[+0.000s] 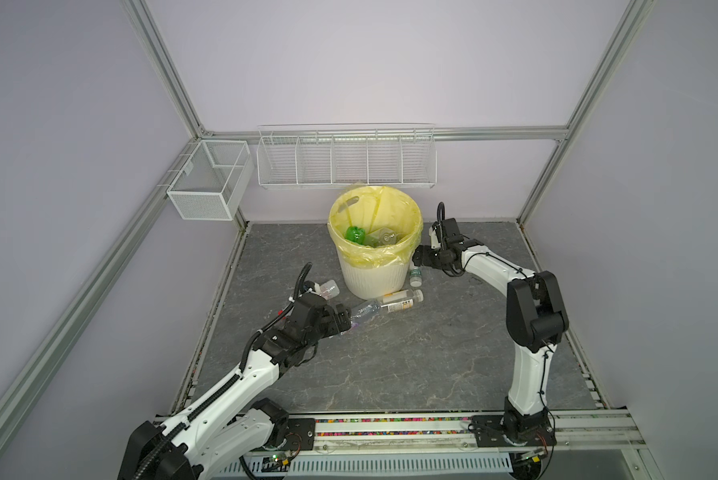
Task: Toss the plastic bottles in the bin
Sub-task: 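Close the right gripper around the green-capped bird-label bottle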
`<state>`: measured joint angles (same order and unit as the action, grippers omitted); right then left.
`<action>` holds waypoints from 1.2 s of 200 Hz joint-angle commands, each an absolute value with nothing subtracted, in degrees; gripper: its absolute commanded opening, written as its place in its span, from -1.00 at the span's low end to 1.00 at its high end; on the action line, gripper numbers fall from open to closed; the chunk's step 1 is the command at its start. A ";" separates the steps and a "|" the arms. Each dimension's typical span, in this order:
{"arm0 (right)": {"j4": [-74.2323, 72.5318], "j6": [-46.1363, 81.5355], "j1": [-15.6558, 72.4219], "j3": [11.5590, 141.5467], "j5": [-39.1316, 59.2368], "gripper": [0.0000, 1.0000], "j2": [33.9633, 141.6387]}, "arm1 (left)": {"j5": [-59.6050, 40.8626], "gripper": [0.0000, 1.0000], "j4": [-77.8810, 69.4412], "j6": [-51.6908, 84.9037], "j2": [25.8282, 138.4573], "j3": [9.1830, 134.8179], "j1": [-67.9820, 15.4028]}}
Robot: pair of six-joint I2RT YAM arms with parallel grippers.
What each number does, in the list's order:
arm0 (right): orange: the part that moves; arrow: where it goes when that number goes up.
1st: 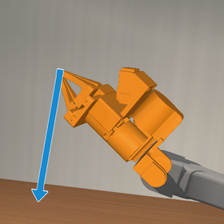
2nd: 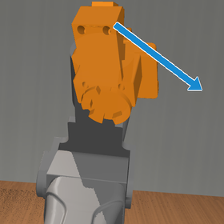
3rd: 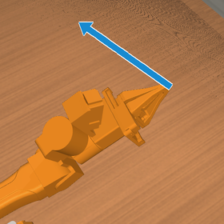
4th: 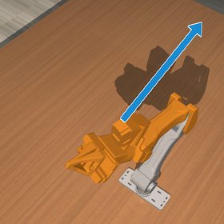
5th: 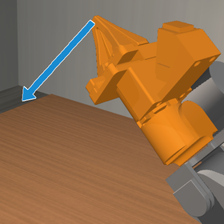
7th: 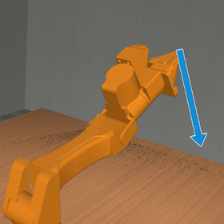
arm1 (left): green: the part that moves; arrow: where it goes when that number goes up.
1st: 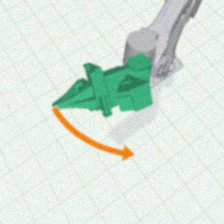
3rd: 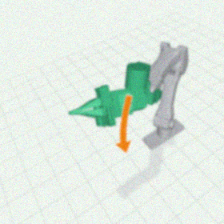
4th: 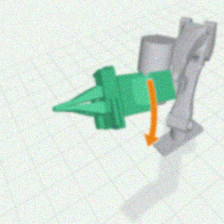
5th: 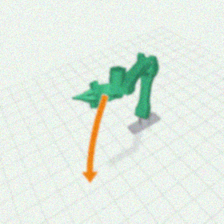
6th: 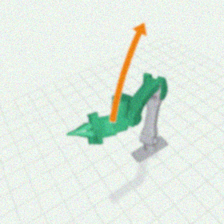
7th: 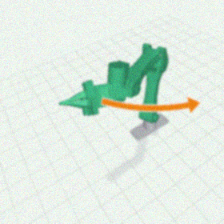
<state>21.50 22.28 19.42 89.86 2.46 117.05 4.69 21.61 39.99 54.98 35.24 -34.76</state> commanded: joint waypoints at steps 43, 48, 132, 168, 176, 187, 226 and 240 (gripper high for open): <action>22.54 23.13 19.22 98.82 3.54 0.76 125.02 | 6.26 0.99 20.42 40.95 54.22 34.19 -34.63; 22.86 23.12 19.21 99.53 3.44 0.76 125.50 | 6.17 0.99 20.43 40.96 54.29 34.32 -34.63; 24.17 24.52 19.51 104.57 4.20 0.76 131.15 | 6.65 0.99 19.70 41.03 55.52 34.32 -34.63; 24.70 24.79 19.24 104.05 2.84 0.79 131.91 | 6.33 0.99 19.85 41.13 56.37 34.88 -34.63; 24.61 24.70 19.14 103.59 2.71 0.83 131.83 | 6.41 0.99 19.84 41.13 56.50 34.96 -34.64; 24.35 24.57 19.02 102.66 2.45 0.90 131.40 | 6.57 0.99 19.79 41.18 56.55 34.91 -34.63; 22.13 24.26 18.83 98.37 1.87 0.77 128.90 | 6.64 0.99 19.17 41.40 56.85 34.97 -34.63; 21.65 24.00 18.65 97.18 1.88 0.61 127.78 | 6.65 0.99 19.09 41.53 57.21 35.21 -34.63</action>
